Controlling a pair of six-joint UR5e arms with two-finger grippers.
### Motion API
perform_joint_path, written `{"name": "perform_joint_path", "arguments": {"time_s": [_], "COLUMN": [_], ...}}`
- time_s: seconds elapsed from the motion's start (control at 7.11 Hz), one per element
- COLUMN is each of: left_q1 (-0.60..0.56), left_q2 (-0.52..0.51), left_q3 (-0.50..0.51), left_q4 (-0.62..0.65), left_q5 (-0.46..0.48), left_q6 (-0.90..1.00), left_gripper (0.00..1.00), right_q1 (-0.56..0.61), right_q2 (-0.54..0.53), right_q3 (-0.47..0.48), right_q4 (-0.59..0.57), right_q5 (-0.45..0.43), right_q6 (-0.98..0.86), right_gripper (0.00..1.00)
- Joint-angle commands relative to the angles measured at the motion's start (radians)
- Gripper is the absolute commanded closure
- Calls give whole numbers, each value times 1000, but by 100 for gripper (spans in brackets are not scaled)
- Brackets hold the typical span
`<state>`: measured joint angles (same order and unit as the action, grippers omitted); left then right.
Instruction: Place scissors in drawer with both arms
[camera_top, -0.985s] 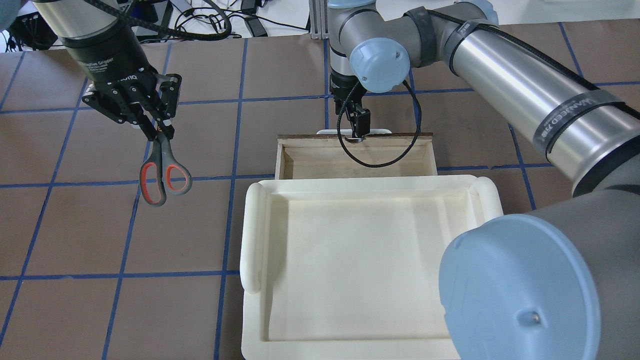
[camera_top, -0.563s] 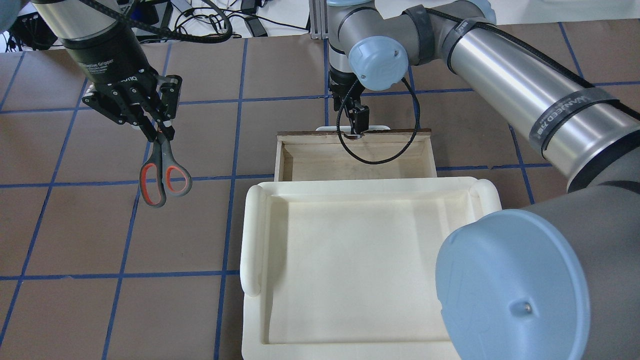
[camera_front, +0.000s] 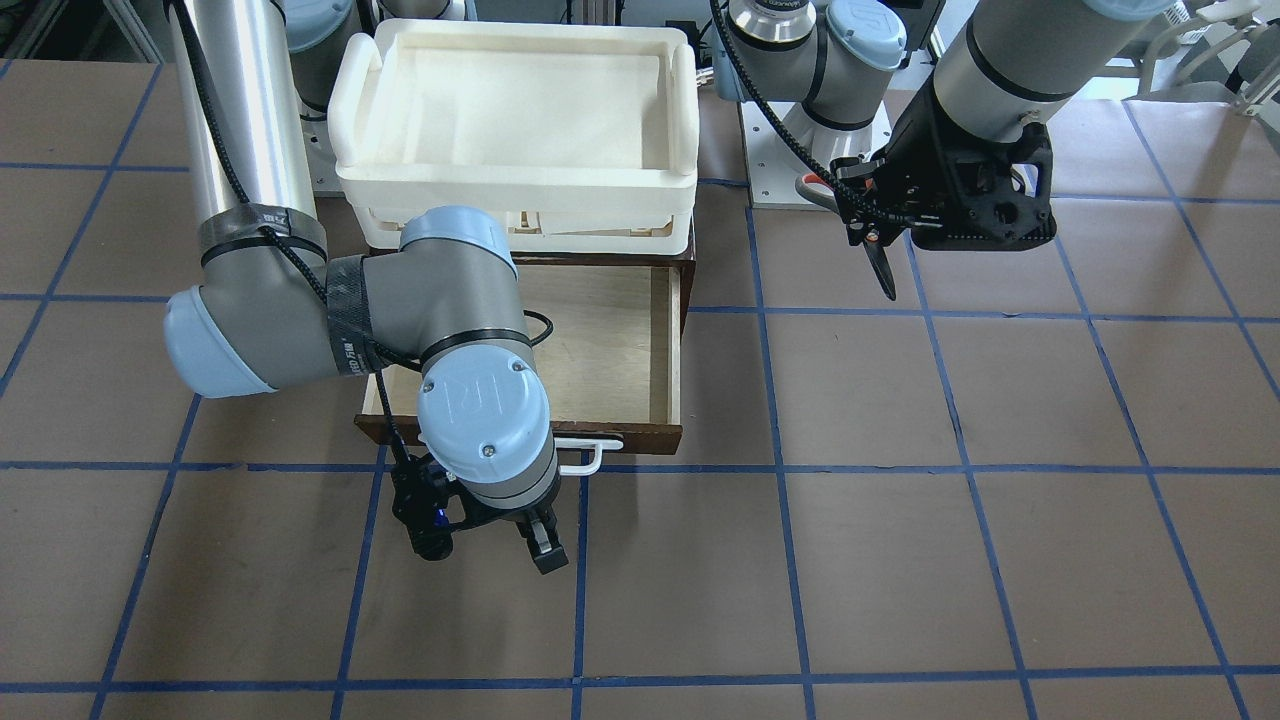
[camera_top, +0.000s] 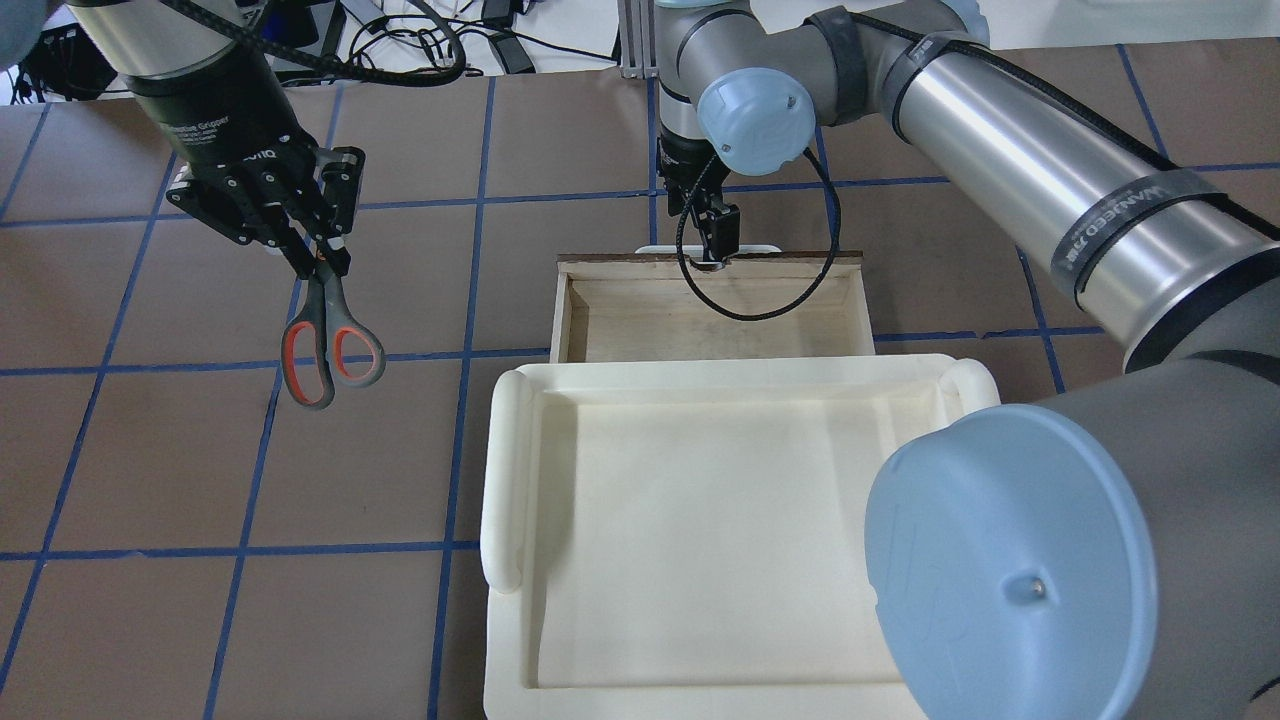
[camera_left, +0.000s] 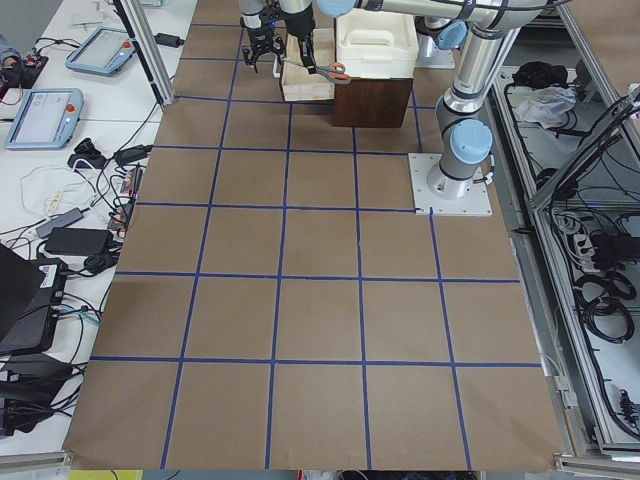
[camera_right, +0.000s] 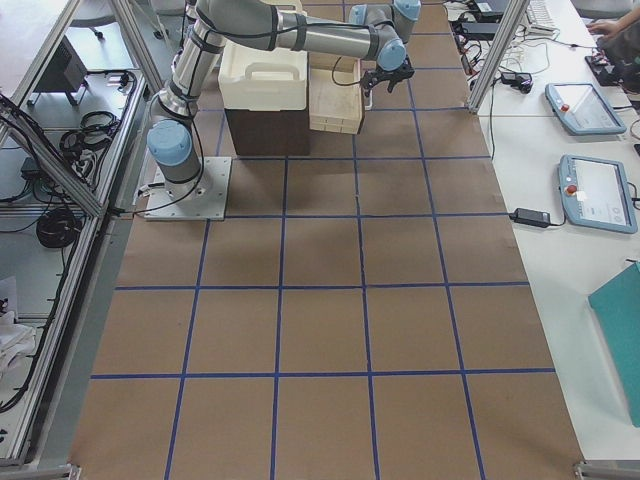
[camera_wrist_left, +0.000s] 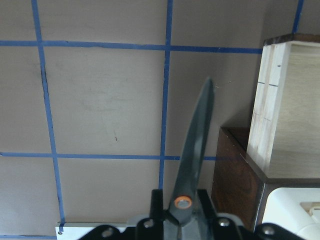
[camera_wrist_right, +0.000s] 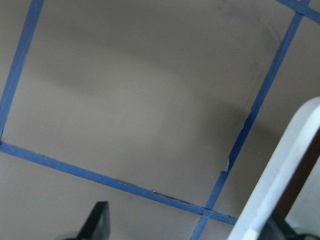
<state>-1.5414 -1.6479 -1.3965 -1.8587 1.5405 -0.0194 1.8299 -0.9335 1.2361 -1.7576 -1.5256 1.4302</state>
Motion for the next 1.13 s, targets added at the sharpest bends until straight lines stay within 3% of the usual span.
{"name": "perform_joint_path", "arguments": {"time_s": [0.0, 0.7, 0.84, 0.99], "left_q1": [3, 1, 1, -2], "left_q2": [0, 0, -6, -10], "left_q3": [2, 1, 1, 1], "left_q4": [83, 90, 90, 90], "left_q5": [0, -6, -8, -2], "left_q6": [-2, 37, 150, 302], "left_gripper": [97, 97, 97, 97], "right_q1": [-1, 2, 2, -9], "right_q2": [-11, -141, -178, -221], "right_q3": [0, 10, 10, 14], "right_q4": [3, 91, 110, 109], "right_q5": [2, 12, 5, 2], "right_q6": [1, 7, -23, -198], "right_gripper": [0, 0, 0, 0]}}
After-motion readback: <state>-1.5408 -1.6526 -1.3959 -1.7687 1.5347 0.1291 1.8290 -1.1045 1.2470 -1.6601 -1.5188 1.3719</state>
